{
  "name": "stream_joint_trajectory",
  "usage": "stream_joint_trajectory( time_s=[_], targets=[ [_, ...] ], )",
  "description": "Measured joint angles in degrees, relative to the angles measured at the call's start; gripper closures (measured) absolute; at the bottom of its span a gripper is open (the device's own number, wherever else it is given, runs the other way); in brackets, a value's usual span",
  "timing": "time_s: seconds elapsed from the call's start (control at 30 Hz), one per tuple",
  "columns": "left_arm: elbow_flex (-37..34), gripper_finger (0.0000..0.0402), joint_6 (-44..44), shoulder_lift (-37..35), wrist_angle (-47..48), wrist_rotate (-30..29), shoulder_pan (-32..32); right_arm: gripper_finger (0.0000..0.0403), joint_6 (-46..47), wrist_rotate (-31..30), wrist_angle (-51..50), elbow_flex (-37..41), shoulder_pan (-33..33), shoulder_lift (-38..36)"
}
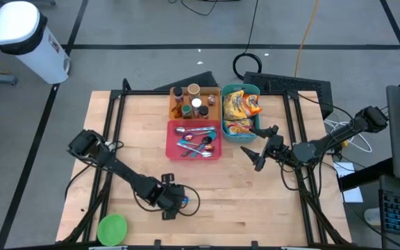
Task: Pick & Place Food Item
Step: Put the blue spoon into the red bin
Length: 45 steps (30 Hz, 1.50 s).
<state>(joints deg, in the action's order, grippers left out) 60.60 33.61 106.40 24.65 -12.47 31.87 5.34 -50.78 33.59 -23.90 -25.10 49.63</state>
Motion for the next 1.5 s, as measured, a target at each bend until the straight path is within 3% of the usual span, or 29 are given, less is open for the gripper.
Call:
stream_joint_trajectory(
  time_s=[0.2, 0.43, 0.63, 0.83, 1.03, 1.17, 1.3, 1.5],
  targets=[
    [0.10, 0.0248, 0.05, 0.73, -0.46, 2.84, -1.35, 0.0012, 0.00, 0.02, -0.04, 0.00, 0.00, 0.02],
    [0.10, 0.0385, -0.54, 0.85, -1.47, 4.07, -2.12, 0.0012, 0.00, 0.01, -0.02, 0.00, 0.00, 0.02],
    [-0.03, 0.0387, -5.59, -2.93, 0.41, 4.65, -3.54, 0.0012, 0.00, -0.01, -0.04, 0.00, 0.00, 0.02],
    [6.00, 0.0385, -18.86, -11.85, 5.26, -1.49, -6.83, 0.0012, 0.00, -0.03, 0.00, 0.00, 0.00, 0.02],
    [12.22, 0.0395, -36.45, -18.30, 4.98, -7.27, -12.83, 0.0012, 0.00, -0.04, 0.30, 0.00, 0.00, 0.01],
    [13.44, 0.0386, -41.18, -19.30, 4.76, -7.36, -19.22, 0.0012, -0.02, -0.01, 0.20, 0.00, 0.00, 0.01],
    [11.87, 0.0394, -47.55, -18.94, 3.00, -3.84, -26.67, 0.0012, -0.02, 0.01, 0.10, 0.00, 0.00, 0.02],
    [5.12, 0.0386, -46.79, -15.79, -5.64, 9.09, -36.88, 0.0012, -0.51, 0.02, -0.13, 0.01, 0.00, 0.02]
  ],
)
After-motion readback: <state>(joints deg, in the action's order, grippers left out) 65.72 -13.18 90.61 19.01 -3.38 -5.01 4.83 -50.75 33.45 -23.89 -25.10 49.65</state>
